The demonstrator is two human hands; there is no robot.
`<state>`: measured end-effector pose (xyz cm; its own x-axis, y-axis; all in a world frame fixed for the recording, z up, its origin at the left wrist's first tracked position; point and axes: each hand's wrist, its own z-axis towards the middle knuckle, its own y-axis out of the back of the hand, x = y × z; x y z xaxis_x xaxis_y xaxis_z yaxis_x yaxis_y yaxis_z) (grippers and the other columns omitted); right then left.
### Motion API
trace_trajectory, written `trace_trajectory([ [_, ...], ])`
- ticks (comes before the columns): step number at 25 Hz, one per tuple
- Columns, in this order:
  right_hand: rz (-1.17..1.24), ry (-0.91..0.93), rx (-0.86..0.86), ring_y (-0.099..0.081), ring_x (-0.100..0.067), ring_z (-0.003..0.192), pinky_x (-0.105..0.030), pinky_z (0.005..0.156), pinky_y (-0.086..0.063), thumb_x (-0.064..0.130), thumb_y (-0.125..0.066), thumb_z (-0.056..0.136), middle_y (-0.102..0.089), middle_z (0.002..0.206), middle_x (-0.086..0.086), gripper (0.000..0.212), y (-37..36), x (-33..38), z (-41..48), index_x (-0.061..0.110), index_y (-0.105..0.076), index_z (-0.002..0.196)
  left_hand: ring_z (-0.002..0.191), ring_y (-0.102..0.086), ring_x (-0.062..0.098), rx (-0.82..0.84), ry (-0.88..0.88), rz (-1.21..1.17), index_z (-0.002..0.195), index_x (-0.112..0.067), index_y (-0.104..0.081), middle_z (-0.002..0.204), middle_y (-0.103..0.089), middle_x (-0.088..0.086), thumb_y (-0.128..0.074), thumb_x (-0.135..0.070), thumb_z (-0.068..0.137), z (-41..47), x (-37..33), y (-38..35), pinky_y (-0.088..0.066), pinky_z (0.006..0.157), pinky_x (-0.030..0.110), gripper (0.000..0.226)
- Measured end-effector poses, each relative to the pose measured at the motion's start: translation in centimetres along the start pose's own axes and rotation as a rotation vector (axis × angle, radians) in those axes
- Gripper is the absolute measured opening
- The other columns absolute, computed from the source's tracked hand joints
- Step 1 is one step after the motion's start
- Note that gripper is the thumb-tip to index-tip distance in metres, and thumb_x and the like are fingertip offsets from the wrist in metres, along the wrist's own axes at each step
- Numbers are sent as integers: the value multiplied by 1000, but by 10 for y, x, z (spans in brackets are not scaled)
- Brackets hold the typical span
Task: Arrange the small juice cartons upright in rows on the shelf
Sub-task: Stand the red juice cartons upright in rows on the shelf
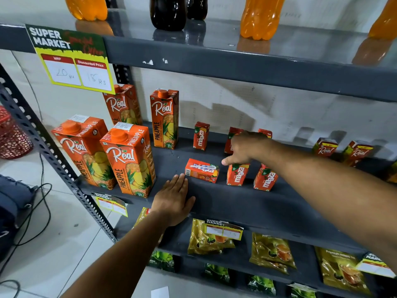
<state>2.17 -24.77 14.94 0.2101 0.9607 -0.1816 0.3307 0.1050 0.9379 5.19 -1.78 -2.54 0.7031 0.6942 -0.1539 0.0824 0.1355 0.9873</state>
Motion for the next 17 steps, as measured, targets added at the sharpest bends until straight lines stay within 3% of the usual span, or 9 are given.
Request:
trace_trajectory([
  [4,9,183,-31,-60,-21,80,-34,68,-51,52,-71,76,-66,96,-6,52,0,30,15,14,-61,110,147,2,22,5,25,-2,150,-7,-4,161,-1,11,-21,-53,97,-4,6,4,2,116,34,72],
  [8,-115,91,115,-48,-20,78,-44,78,-40,54,-75,70,-50,75,3,51,-19,60,31,18,-58,102,147,-2,25,-69,53,0,149,-3,-8,161,-5,14,-22,-47,98,-6,4,0,0,118,36,69],
  [11,-86,22,145,-48,-22,84,-51,95,-34,54,-76,68,-50,76,3,53,-32,63,40,17,-60,102,147,-4,26,-91,40,4,149,-3,-11,160,-8,15,-22,-47,98,-6,6,-1,-2,117,37,69],
  [14,-94,69,40,-52,-22,81,-52,100,-32,47,-78,66,-57,80,2,45,-30,60,43,20,-61,98,147,-6,27,-107,27,12,149,-3,-13,160,-10,15,-22,-48,98,-7,6,-2,-4,117,37,69],
  [17,-212,267,-185,-60,-27,94,-47,95,-43,35,-76,65,-60,106,-2,48,-13,55,42,22,-60,108,147,-7,27,-116,26,15,149,-3,-13,160,-10,15,-23,-48,98,-7,6,-3,-4,117,37,69],
])
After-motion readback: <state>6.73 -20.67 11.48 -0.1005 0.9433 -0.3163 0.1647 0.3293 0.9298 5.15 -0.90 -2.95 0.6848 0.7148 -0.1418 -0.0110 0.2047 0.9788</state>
